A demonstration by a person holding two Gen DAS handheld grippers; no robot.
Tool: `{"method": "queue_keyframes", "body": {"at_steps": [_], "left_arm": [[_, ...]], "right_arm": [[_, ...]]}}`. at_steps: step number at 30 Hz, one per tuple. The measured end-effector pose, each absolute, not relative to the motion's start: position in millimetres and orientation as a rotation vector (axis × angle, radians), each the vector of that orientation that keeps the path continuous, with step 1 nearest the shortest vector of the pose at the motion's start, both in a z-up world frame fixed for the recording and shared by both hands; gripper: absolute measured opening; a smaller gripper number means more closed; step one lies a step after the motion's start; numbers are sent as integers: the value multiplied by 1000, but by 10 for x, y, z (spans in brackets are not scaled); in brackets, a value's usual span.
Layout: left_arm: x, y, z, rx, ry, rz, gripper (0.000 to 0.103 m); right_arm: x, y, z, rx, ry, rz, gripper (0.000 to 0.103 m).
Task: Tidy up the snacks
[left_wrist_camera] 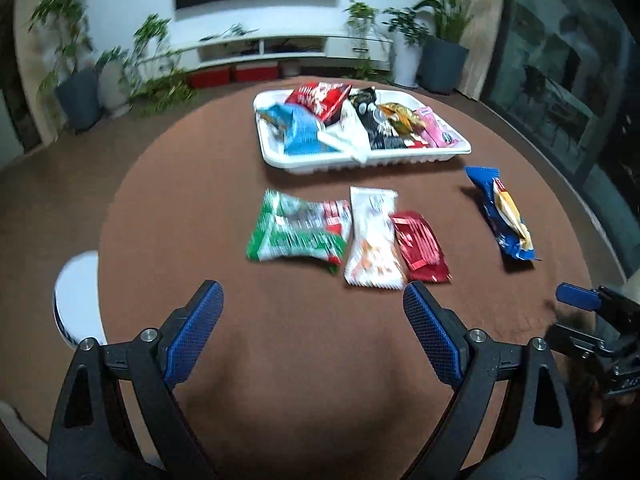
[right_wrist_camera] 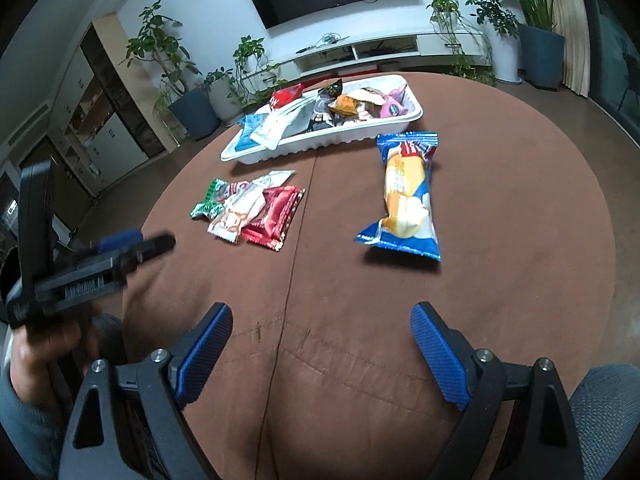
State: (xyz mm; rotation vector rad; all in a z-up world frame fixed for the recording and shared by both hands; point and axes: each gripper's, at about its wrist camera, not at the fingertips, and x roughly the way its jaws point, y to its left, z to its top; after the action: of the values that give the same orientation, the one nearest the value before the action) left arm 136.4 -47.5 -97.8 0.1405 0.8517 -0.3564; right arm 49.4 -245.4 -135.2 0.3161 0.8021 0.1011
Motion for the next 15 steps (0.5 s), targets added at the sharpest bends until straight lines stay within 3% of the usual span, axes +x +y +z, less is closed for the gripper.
{"method": "queue_keyframes", "body": {"at_steps": [8,15], "left_arm": [[1774,-695,-817,509,727,-613,92],[2143,-897,-1161,753,851,-802,92]], "right_arm": [[535,-2522,-1400,347,815,107,93],[593,-2517,-1422,347,832,137,93]]}}
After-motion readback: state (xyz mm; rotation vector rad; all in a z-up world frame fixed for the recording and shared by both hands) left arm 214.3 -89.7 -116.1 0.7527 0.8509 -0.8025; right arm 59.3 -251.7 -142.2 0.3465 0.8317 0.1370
